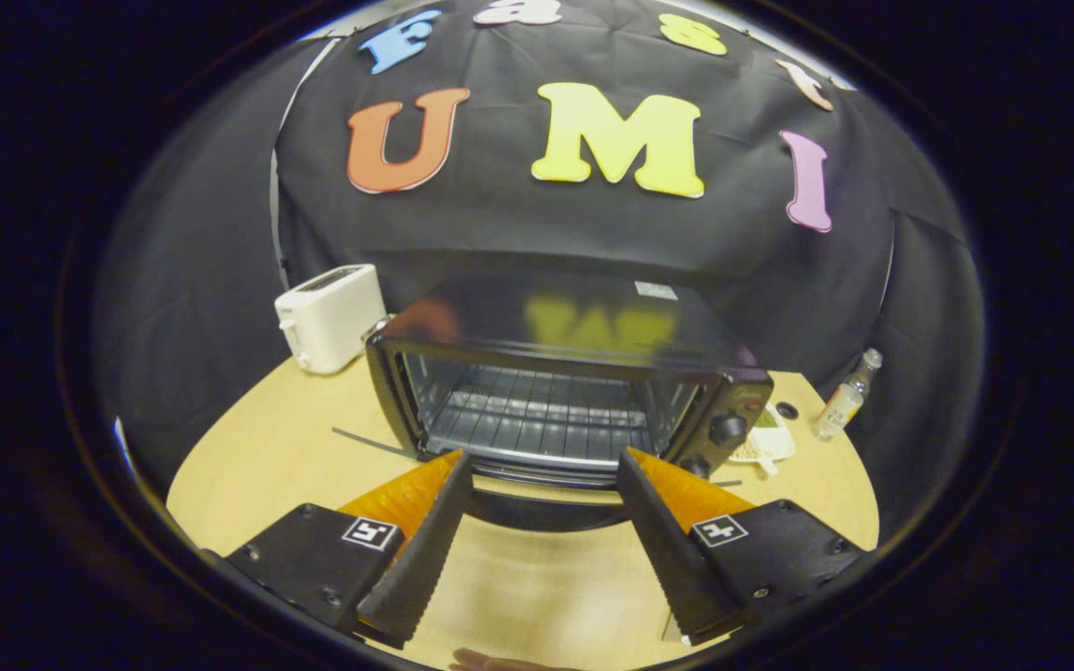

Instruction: Open the toaster oven, put the food inside, and close the toaster oven door.

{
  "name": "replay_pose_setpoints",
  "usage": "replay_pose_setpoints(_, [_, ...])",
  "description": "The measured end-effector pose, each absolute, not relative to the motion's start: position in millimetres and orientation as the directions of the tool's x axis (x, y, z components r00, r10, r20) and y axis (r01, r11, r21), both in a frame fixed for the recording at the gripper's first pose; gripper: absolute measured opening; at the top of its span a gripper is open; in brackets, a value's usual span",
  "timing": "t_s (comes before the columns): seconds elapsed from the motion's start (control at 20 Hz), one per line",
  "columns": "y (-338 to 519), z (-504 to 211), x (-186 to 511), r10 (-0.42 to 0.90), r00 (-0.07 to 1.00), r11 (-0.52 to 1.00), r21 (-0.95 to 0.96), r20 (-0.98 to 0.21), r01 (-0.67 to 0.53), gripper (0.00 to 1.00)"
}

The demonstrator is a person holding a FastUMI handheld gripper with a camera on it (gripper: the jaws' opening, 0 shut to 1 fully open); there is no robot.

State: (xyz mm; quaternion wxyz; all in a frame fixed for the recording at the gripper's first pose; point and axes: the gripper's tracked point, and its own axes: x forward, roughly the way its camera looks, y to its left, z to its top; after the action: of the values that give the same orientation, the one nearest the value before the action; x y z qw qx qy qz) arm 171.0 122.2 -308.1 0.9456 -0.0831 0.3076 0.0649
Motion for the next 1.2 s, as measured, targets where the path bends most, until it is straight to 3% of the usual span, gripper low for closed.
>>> replay_pose_setpoints(0.35, [117,-345,139,0.101,0.784,0.978,-0.083,-0.613,-0.191,0.99])
replay_pose_setpoints(0.75, [114,-418,112,0.124,0.667,0.982,-0.004,-0.735,-0.187,0.99])
replay_pose_setpoints(1.2, [114,-408,109,0.184,0.666,0.974,0.043,-0.723,-0.222,0.99])
